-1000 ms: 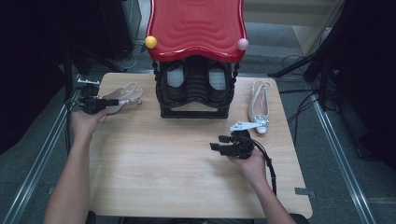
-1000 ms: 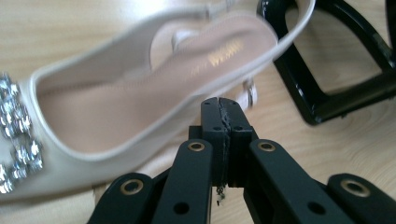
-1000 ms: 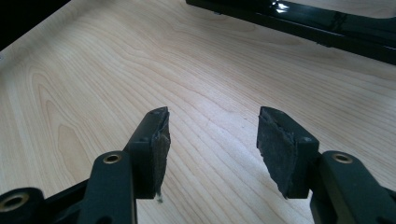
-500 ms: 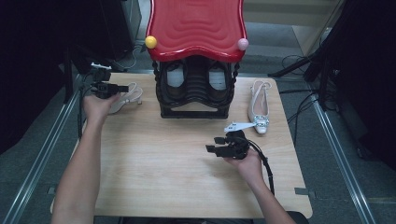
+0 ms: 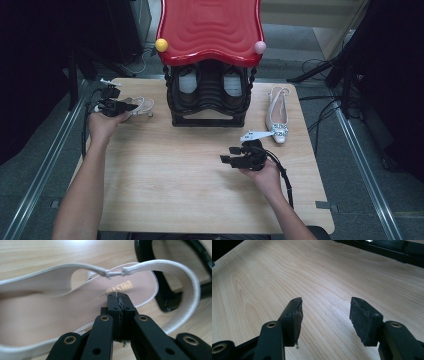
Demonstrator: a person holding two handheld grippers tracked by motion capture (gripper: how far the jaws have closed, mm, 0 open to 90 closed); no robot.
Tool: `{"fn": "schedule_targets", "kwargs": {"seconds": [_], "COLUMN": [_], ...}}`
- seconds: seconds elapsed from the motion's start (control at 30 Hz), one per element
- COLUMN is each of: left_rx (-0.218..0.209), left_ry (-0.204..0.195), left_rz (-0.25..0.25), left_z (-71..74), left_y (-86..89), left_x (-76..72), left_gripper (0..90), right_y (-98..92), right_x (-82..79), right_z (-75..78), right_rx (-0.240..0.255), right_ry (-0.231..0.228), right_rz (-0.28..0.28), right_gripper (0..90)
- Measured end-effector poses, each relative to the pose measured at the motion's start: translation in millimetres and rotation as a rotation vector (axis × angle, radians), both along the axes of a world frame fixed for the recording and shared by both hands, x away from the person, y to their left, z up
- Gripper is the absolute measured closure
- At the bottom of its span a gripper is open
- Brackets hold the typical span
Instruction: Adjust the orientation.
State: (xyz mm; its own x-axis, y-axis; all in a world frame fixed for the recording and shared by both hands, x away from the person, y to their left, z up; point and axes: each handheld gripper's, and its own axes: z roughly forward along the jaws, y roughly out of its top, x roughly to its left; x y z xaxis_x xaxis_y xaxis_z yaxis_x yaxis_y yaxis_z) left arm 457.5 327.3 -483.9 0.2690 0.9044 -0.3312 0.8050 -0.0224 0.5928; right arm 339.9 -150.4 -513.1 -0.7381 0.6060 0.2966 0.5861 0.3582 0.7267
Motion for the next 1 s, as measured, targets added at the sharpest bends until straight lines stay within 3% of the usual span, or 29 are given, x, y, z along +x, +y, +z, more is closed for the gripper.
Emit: {"fn": "schedule_targets", "kwargs": {"seconds": [0.5,0.73,0.8,0.83,0.9,1.0], "left_rx": [0.053,0.078,0.097,0.126,0.14,0.14], "left_ry": [0.03,0.04,0.043,0.04,0.046,0.035], "left_rz": [-0.012,0.012,0.035,0.053,0.047,0.064], "left_z": [0.1,-1.2,-1.7,-1.6,-0.5,0.5], "left_y": [7.8,18.9,22.7,27.2,30.8,34.6], "left_x": [-19.2,-24.9,-26.2,-26.8,-27.1,-28.4], "left_gripper": [89.6,89.7,89.6,89.6,89.5,88.0], "right_y": [11.9,18.3,20.2,20.5,20.6,20.3], "right_x": [8.0,11.7,11.8,11.8,11.6,11.8], "right_z": [2.5,3.4,2.8,2.7,2.9,2.8], "right_rx": [0.029,0.03,0.028,0.026,0.025,0.025], "right_ry": [0.006,0.005,0.006,0.005,0.006,0.004], "right_rz": [0.03,0.046,0.055,0.056,0.057,0.055], "right_gripper": [44.7,44.7,44.7,44.7,44.7,44.7]}}
